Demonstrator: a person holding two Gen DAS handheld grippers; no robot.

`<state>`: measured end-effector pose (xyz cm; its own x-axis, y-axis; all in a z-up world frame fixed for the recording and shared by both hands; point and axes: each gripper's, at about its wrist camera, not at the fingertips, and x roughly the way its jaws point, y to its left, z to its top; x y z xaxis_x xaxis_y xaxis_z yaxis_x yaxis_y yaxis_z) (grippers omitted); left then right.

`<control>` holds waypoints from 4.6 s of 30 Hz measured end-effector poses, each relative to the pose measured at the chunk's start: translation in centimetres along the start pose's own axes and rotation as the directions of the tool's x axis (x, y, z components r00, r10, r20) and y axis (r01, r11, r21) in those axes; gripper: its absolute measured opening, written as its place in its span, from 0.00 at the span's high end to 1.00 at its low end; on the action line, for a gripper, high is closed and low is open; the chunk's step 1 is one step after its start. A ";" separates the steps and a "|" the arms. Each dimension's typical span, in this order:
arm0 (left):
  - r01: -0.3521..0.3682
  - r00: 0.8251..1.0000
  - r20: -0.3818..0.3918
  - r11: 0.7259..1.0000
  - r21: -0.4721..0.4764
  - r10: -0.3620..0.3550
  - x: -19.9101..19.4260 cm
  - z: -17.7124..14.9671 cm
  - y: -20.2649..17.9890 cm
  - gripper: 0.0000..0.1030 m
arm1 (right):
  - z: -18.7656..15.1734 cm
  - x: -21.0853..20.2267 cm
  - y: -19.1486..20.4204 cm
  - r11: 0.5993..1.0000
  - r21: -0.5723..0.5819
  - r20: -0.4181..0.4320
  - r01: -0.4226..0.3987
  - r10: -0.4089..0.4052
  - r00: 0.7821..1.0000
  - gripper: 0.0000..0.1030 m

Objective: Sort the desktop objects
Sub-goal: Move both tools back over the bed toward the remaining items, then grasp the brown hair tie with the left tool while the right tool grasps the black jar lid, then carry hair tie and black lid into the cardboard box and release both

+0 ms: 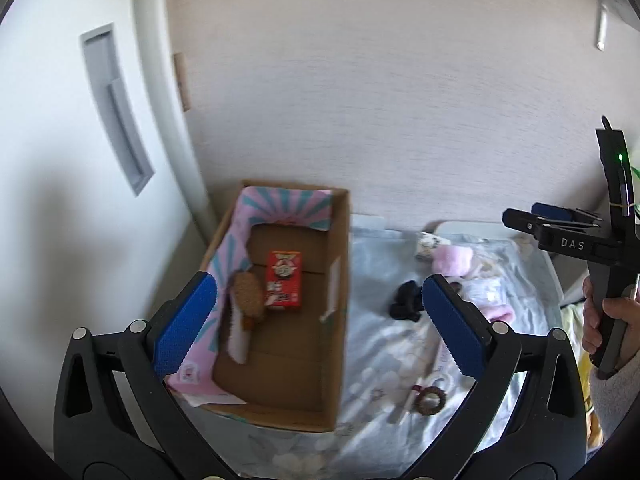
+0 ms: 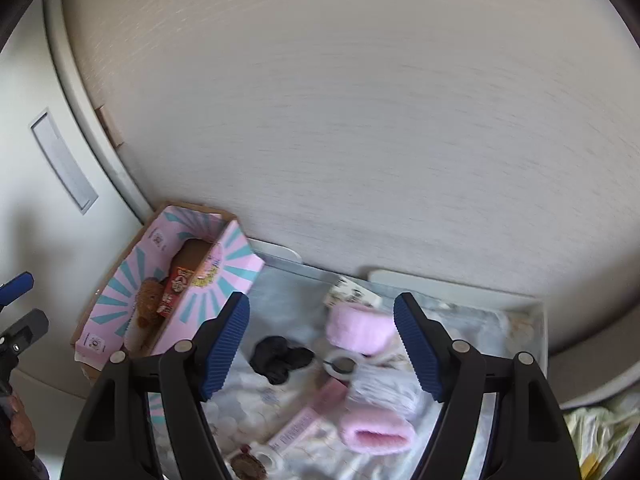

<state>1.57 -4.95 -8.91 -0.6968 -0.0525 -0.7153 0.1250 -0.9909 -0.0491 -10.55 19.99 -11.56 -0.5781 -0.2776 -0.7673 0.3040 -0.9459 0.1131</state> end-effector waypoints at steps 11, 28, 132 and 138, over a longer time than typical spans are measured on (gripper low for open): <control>0.131 0.991 -0.062 0.972 0.194 -0.121 1.2 -3.3 -6.5 0.00 | -7.6 -2.6 -4.8 0.995 0.072 -0.049 0.074 -0.070 0.996 0.31; 0.247 0.965 -0.198 0.856 0.455 -0.173 6.2 -15.4 -13.0 0.00 | -16.9 -1.5 -4.9 0.994 0.088 -0.191 0.065 -0.047 0.981 0.31; 0.014 0.992 -0.125 0.997 0.079 -0.004 4.7 -5.4 3.5 0.85 | -2.8 3.6 15.8 0.934 -0.252 -0.114 -0.255 0.233 0.966 0.68; -0.003 0.981 -0.192 1.000 0.022 0.007 7.5 -7.1 6.0 0.85 | -3.5 8.5 19.8 0.903 -0.303 -0.241 -0.305 0.237 0.941 0.68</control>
<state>2.11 -10.42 -19.54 -0.5473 -0.0346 -0.8362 0.1116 -0.9932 -0.0320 -6.79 -0.55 -18.07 -0.2895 -0.4452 -0.8473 0.6805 -0.7183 0.1449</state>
